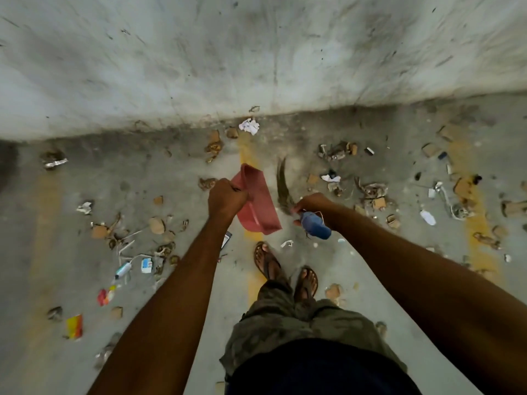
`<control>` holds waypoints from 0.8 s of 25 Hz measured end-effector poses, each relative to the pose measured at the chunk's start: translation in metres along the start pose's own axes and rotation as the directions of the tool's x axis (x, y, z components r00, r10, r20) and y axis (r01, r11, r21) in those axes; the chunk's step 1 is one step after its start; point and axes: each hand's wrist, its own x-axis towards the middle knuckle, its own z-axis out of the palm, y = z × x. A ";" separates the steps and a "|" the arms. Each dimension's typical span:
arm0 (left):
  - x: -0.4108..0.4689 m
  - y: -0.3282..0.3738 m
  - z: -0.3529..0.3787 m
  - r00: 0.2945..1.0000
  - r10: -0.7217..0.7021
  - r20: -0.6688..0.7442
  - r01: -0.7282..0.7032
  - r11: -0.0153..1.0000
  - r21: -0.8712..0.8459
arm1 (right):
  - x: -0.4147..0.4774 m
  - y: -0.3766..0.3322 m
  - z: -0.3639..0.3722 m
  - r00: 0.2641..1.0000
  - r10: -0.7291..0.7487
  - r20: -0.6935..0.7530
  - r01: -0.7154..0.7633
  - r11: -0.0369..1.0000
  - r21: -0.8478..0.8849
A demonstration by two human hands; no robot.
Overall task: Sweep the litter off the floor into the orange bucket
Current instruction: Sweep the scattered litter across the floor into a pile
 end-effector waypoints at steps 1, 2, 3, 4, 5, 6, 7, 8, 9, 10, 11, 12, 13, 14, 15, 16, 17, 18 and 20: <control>-0.003 -0.010 0.009 1.000 -0.017 -0.001 0.017 1.000 0.011 | 0.000 0.009 0.004 1.000 0.002 -0.029 -0.003 0.999 -0.038; -0.005 -0.019 0.017 0.999 -0.034 -0.006 0.034 0.999 0.017 | 0.000 0.019 0.008 0.998 -0.011 -0.056 0.007 0.998 -0.067; -0.011 -0.028 0.025 0.999 -0.049 -0.007 0.049 0.999 0.017 | 0.000 0.031 0.011 0.997 -0.017 -0.074 0.011 0.996 -0.085; -0.017 -0.035 0.030 0.998 -0.064 -0.009 0.064 0.998 0.016 | 0.000 0.042 0.012 0.997 -0.020 -0.077 0.011 0.994 -0.105; -0.024 -0.042 0.035 0.997 -0.076 -0.009 0.077 0.997 0.018 | -0.002 0.054 0.015 0.998 -0.017 -0.060 0.009 0.991 -0.131; -0.030 -0.049 0.039 0.996 -0.091 -0.001 0.091 0.996 0.023 | -0.004 0.065 0.018 0.999 -0.021 -0.046 0.013 0.984 -0.175; -0.035 -0.058 0.043 0.995 -0.101 0.021 0.100 0.995 0.019 | -0.005 0.076 0.022 0.999 -0.020 -0.042 0.010 0.977 -0.215; -0.039 -0.067 0.046 0.992 -0.116 0.043 0.116 0.993 0.009 | -0.006 0.086 0.026 0.998 -0.031 -0.054 0.015 0.963 -0.270; -0.043 -0.075 0.048 0.991 -0.126 0.052 0.126 0.992 0.006 | -0.006 0.094 0.030 0.996 -0.059 -0.068 0.034 0.946 -0.323; -0.046 -0.084 0.049 0.988 -0.141 0.064 0.141 0.990 0.016 | -0.007 0.103 0.036 0.992 -0.087 -0.088 0.047 0.924 -0.379; -0.048 -0.091 0.049 0.986 -0.147 0.074 0.146 0.989 0.021 | -0.007 0.108 0.041 0.987 -0.119 -0.111 0.059 0.896 -0.441; -0.048 -0.098 0.048 0.983 -0.158 0.093 0.157 0.987 0.012 | -0.009 0.114 0.047 0.981 -0.149 -0.124 0.064 0.852 -0.520; -0.047 -0.107 0.049 0.981 -0.164 0.107 0.165 0.986 -0.003 | -0.011 0.120 0.054 0.977 -0.170 -0.127 0.063 0.805 -0.589; -0.046 -0.116 0.049 0.978 -0.170 0.124 0.174 0.985 -0.022 | -0.012 0.127 0.062 0.975 -0.189 -0.116 0.070 0.758 -0.649; -0.046 -0.125 0.049 0.974 -0.170 0.151 0.177 0.983 -0.036 | -0.012 0.138 0.072 0.976 -0.191 -0.108 0.067 0.727 -0.683; -0.047 -0.133 0.048 0.969 -0.170 0.179 0.180 0.983 -0.040 | -0.012 0.148 0.082 0.979 -0.172 -0.109 0.045 0.704 -0.709; -0.045 -0.141 0.047 0.964 -0.178 0.198 0.192 0.980 -0.056 | -0.012 0.159 0.091 0.979 -0.161 -0.127 0.020 0.691 -0.723; -0.044 -0.150 0.045 0.953 -0.206 0.223 0.232 0.968 -0.095 | -0.012 0.167 0.100 0.977 -0.154 -0.149 -0.002 0.688 -0.726; -0.046 -0.168 0.040 0.899 -0.265 0.349 0.362 0.897 -0.252 | -0.009 0.181 0.118 0.977 -0.114 -0.179 -0.038 0.734 -0.678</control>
